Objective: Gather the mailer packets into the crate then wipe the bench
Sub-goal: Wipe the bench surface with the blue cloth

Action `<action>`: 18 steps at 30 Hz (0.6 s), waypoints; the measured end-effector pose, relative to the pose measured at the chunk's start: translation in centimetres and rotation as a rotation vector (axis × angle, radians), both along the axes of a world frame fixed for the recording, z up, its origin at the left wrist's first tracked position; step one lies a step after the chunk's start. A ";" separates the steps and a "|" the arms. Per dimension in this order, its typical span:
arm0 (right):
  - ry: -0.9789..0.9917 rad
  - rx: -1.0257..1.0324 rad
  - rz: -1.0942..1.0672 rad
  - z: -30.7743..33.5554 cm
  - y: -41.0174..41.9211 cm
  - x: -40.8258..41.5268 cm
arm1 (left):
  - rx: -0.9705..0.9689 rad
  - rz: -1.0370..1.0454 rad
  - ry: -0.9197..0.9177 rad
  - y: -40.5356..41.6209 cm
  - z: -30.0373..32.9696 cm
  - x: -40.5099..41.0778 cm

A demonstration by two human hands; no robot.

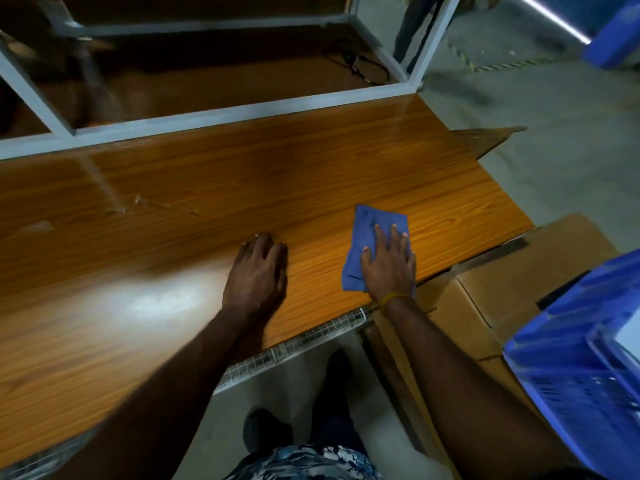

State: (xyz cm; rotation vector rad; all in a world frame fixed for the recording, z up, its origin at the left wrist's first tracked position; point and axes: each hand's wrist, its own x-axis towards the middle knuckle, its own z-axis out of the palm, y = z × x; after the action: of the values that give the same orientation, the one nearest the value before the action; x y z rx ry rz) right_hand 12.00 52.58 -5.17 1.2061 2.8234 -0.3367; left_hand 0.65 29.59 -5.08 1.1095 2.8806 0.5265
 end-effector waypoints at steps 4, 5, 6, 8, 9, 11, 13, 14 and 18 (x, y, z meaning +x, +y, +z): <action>0.018 0.042 0.162 -0.4 -2.4 -1.3 | 0.014 -0.034 0.047 2.2 0.2 -0.6; 0.037 0.060 0.243 -0.5 -2.6 -0.4 | 0.010 -0.036 0.046 2.8 0.3 -0.6; 0.060 0.073 0.306 -0.7 -2.3 0.7 | 0.007 -0.035 0.042 3.3 0.3 -0.7; 0.090 0.072 0.343 -1.0 -0.1 2.5 | -0.002 -0.028 0.028 4.1 0.2 -0.9; 0.087 0.066 0.304 -1.1 1.5 2.6 | -0.011 -0.022 0.023 4.3 0.1 -0.9; 0.085 0.054 0.154 -1.2 4.1 1.4 | -0.031 -0.016 0.015 4.9 0.1 -1.1; 0.072 0.061 0.040 -1.0 4.7 -0.7 | -0.042 -0.017 0.028 5.9 0.2 -1.3; 0.069 0.063 0.044 -1.0 4.1 -1.5 | -0.046 -0.018 0.036 6.5 0.3 -1.5; 0.090 0.085 0.323 -1.5 1.9 0.2 | -0.083 0.009 0.024 8.6 0.4 -1.6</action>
State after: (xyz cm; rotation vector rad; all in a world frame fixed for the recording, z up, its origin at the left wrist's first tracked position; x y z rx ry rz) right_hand 12.24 54.43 -6.66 0.7414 3.0702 -0.2587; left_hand -0.97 38.20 -4.64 1.0997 2.8998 0.3928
